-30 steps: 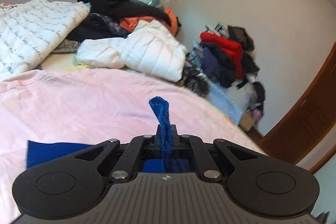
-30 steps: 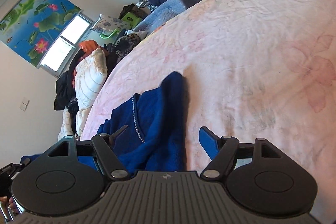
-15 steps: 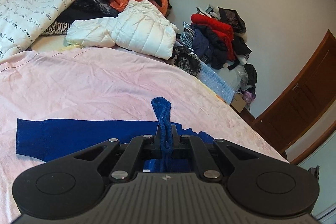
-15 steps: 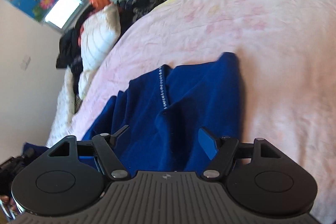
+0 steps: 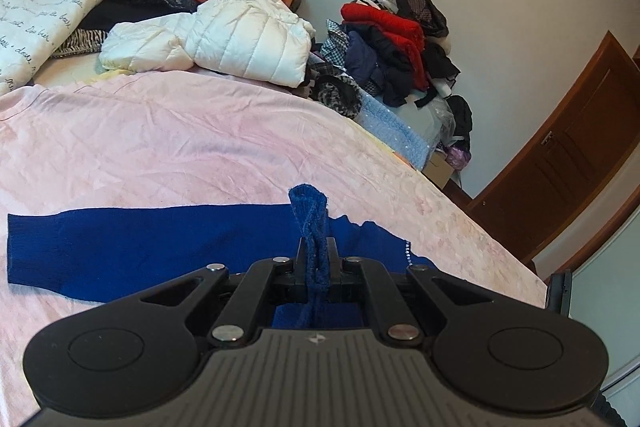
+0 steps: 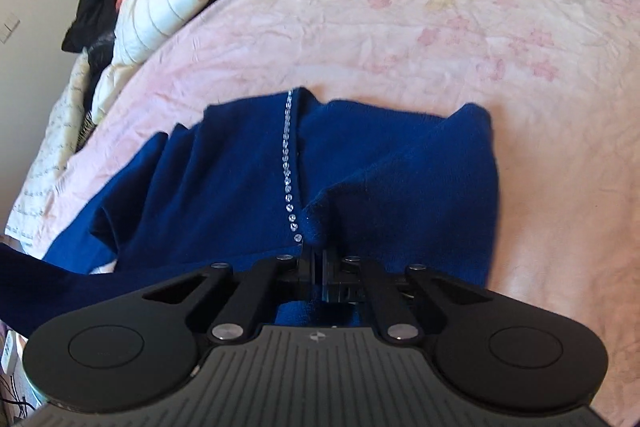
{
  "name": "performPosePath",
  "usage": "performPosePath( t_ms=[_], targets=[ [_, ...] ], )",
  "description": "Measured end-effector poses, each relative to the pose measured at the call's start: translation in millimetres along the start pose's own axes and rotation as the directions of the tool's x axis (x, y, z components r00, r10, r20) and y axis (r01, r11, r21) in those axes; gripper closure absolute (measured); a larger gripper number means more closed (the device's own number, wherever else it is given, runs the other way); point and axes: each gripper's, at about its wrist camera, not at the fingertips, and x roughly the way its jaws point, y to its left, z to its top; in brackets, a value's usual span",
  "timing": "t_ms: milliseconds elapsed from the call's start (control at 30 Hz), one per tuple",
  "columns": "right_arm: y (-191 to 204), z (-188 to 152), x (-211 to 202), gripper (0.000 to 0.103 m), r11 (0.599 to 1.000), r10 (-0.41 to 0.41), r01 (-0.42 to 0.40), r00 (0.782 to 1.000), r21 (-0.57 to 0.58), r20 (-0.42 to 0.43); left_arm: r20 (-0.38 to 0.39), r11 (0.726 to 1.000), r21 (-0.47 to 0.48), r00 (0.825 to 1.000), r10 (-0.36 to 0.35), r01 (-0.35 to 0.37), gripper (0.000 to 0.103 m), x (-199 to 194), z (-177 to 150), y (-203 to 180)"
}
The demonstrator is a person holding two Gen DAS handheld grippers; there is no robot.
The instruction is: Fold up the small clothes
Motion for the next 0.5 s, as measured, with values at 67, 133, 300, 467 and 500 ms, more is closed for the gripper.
performPosePath(
  t_ms=[67, 133, 300, 467, 500],
  targets=[
    [-6.3, 2.4, -24.0, 0.097, 1.0, -0.001, 0.001, 0.999, -0.001, 0.032, -0.011, 0.999, 0.018, 0.999, -0.039, 0.039, 0.098, 3.3, -1.4, -12.1],
    [-16.8, 4.1, -53.7, 0.097, 1.0, -0.002, 0.003, 0.998, -0.013, 0.07, -0.026, 0.995, 0.042, 0.995, -0.093, 0.094, 0.098, 8.4, -4.8, -27.7],
    [-71.3, 8.5, -124.1, 0.097, 0.997, -0.074, 0.07, 0.987, 0.036, 0.142, -0.076, 0.969, 0.088, 0.972, -0.224, 0.23, 0.098, 26.9, -13.6, -69.6],
    [-132.6, 6.9, -140.3, 0.097, 0.982, -0.161, 0.149, 0.981, 0.113, 0.111, -0.173, 0.954, 0.104, 0.95, -0.26, 0.28, 0.098, 65.7, -30.3, -97.6],
    [-140.5, 5.8, -135.4, 0.097, 0.979, -0.176, 0.164, 0.98, 0.118, 0.094, -0.204, 0.954, 0.104, 0.945, -0.255, 0.28, 0.098, 78.2, -35.9, -101.2]
  ],
)
